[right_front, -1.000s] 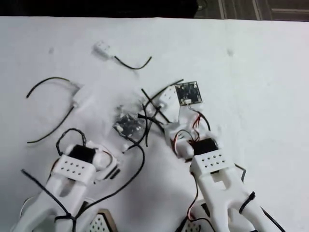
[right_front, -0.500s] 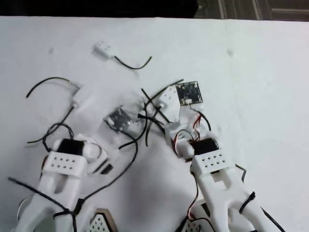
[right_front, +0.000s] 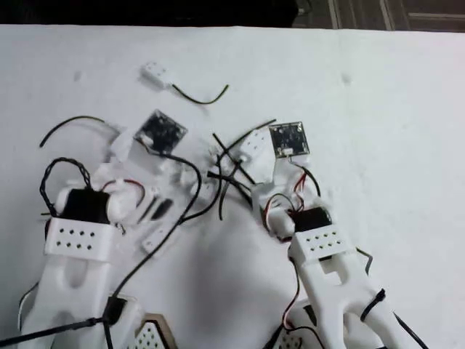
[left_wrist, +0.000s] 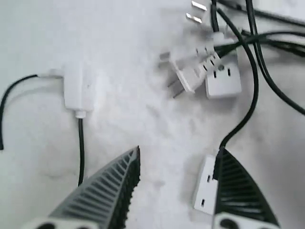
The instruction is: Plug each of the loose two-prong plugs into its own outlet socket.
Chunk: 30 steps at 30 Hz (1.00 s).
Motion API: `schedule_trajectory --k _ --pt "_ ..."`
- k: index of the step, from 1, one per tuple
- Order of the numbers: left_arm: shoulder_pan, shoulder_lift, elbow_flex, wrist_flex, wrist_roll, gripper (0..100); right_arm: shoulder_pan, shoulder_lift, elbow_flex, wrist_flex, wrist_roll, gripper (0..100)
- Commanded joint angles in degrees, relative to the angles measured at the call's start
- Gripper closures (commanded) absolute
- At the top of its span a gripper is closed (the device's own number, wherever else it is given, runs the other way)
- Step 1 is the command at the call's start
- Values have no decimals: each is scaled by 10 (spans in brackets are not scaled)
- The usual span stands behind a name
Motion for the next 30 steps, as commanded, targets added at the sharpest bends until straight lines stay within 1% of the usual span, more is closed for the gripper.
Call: schedule_trajectory --k 1,10,13,15,20,30 --pt "-2 -4 -40 -66 32 745 7 -4 -9 -11 -4 975" --pt "-2 9 -37 -192 91 747 7 -4 -10 -11 -4 975" --pt "-2 70 -49 -248 105 747 7 -4 -10 -11 -4 975" --pt "-2 137 -76 -272 105 747 7 -4 -10 -11 -4 975" --pt "-1 335 -222 -280 105 748 7 -4 -10 -11 -4 975" --pt "4 718 -582 -275 105 744 3 -4 -10 -11 -4 975"
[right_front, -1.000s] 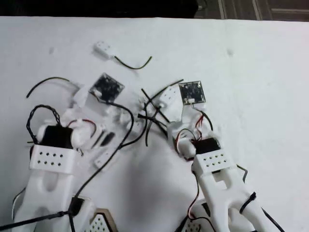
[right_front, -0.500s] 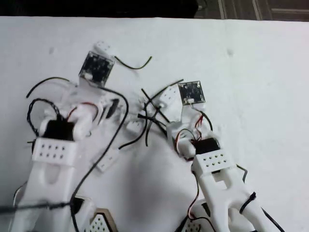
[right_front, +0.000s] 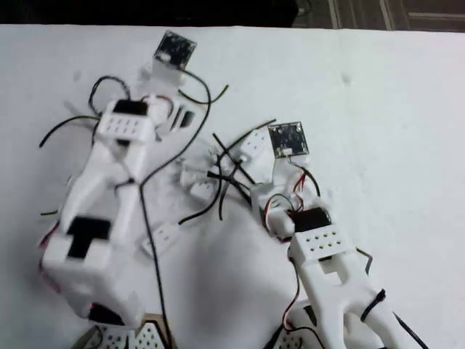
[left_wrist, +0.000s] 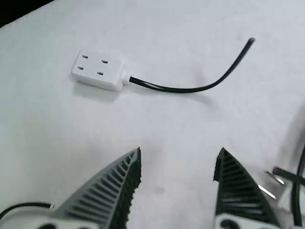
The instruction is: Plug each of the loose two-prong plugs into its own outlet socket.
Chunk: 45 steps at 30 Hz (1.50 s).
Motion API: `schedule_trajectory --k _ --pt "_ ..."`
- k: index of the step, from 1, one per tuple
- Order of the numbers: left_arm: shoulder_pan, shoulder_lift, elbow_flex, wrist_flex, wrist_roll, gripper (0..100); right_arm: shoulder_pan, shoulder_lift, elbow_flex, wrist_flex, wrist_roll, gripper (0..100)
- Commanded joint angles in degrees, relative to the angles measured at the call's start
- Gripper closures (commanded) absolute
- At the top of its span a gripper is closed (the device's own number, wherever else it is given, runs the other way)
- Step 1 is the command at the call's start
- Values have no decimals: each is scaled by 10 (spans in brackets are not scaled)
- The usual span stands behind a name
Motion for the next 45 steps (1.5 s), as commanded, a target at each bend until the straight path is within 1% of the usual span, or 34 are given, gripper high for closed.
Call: schedule_trajectory --k 1,5,11,15,17,21,26,30,35,42,44,45 --pt "6 159 -193 -10 5 744 3 -4 -10 -11 -4 975" --pt "18 276 -319 2 5 744 3 -4 -10 -11 -3 975" --pt "22 351 -480 121 0 742 3 -5 -11 -11 -3 974" --pt "22 390 -548 155 0 680 2 -5 -11 -11 23 974" --pt "22 407 -576 156 3 679 2 -5 -11 -11 24 975" --pt "18 444 -632 152 1 710 2 -5 -10 -11 24 976" --pt "12 499 -702 153 -3 714 2 -5 -10 -11 24 976" --pt "12 540 -740 157 -58 714 2 -5 -10 -11 25 976" --pt "12 569 -764 157 -100 714 2 -4 -10 -11 26 976" --pt "13 596 -796 145 -105 718 2 -2 -10 -11 26 976" --pt "13 611 -805 127 -103 764 3 -2 -10 -11 26 977" --pt "12 618 -808 116 -103 804 3 -2 -10 -11 26 977"
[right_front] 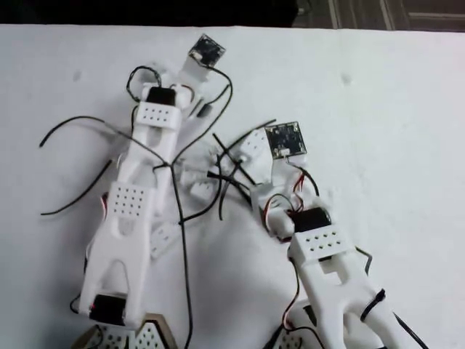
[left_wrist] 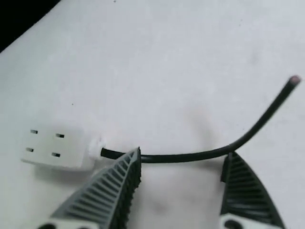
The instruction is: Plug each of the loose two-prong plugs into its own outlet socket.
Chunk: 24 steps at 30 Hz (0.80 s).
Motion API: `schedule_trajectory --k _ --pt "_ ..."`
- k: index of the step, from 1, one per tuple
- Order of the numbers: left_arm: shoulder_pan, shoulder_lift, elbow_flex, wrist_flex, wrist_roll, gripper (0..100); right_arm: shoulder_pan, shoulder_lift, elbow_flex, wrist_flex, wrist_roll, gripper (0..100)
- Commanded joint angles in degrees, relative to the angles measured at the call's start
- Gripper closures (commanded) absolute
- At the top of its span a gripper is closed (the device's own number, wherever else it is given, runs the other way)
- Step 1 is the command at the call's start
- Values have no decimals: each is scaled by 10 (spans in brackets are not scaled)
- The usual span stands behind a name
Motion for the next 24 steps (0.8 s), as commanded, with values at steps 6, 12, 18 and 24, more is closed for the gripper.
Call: schedule_trajectory --k 6,12,18,24 --pt "-5 53 -77 -55 -4 965 4 -1 -10 -11 7 978" --pt "-19 65 -183 41 -3 978 4 -4 -10 -11 7 978" --pt "-29 64 -210 45 -4 976 4 -4 -10 -11 7 978" --pt "-45 93 -210 -77 42 976 4 -3 -10 -11 7 978"
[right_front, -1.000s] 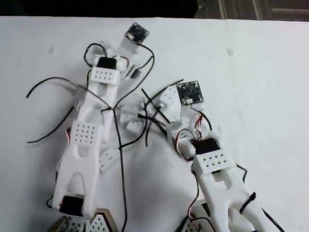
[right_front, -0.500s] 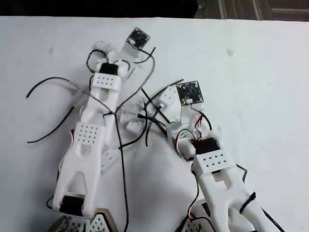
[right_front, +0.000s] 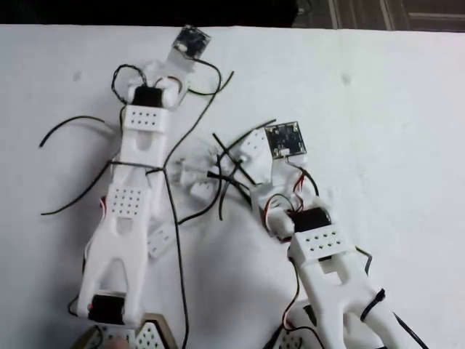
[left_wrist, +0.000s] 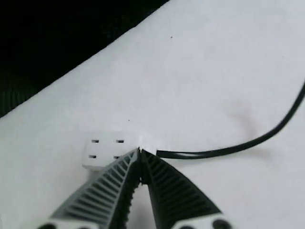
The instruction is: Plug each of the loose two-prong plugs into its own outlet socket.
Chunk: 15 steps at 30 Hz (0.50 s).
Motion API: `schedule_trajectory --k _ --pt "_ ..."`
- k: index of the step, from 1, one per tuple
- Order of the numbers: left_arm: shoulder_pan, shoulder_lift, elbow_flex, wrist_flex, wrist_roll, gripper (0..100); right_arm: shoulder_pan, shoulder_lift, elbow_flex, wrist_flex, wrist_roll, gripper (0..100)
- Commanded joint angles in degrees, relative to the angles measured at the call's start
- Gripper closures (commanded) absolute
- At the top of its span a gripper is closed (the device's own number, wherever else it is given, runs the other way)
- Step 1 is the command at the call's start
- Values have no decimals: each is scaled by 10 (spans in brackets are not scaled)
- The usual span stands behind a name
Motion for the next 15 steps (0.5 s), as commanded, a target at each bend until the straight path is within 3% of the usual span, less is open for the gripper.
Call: schedule_trajectory --k 1,5,7,11,15 --pt "-14 22 -24 -129 57 976 4 -2 -10 -11 5 978" --pt "-19 78 -23 -286 78 976 4 -1 -10 -11 5 978" --pt "-14 100 -23 -316 77 976 4 0 -10 -11 5 977" --pt "-9 107 -22 -295 75 976 4 0 -10 -11 5 977" --pt "-3 107 -22 -246 19 976 4 0 -10 -11 6 977"
